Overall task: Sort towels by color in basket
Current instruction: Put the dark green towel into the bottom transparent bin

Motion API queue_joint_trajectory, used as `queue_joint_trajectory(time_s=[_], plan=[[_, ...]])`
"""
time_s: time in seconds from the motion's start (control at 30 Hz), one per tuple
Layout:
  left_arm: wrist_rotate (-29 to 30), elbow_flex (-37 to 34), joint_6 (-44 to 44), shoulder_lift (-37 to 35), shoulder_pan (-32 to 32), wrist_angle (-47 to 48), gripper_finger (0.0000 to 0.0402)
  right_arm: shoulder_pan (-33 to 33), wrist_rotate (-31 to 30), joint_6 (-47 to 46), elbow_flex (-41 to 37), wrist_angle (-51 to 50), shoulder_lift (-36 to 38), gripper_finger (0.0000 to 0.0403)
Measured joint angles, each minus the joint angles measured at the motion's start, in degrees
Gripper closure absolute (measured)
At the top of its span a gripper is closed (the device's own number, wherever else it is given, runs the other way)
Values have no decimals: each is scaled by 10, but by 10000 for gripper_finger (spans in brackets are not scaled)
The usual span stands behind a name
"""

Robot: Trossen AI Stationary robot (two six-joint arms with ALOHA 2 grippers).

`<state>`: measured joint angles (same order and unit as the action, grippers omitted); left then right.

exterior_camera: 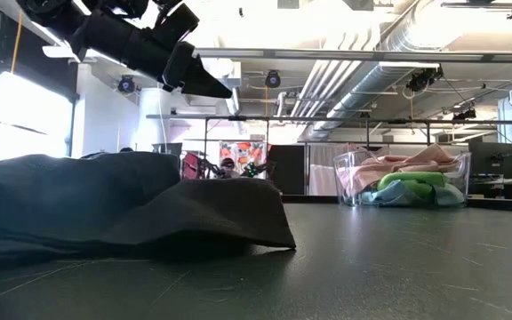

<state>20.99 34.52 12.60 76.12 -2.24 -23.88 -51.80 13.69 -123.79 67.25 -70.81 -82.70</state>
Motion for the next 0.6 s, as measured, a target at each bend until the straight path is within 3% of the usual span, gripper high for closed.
queue_joint_trajectory(time_s=[0.2, 0.43, 0.5, 0.6], plan=[[0, 0, -6, 0, 0, 0, 277, -34, -25, -73, 53, -59, -10, 268], [0, 0, -19, 0, 1, 2, 277, -43, -119, -23, 34, -21, -50, 287], [0, 0, -21, 0, 1, 4, 277, -42, -157, 14, 24, -10, -60, 285], [0, 0, -21, 0, 1, 5, 277, -41, -164, 30, 12, 3, -65, 269]])
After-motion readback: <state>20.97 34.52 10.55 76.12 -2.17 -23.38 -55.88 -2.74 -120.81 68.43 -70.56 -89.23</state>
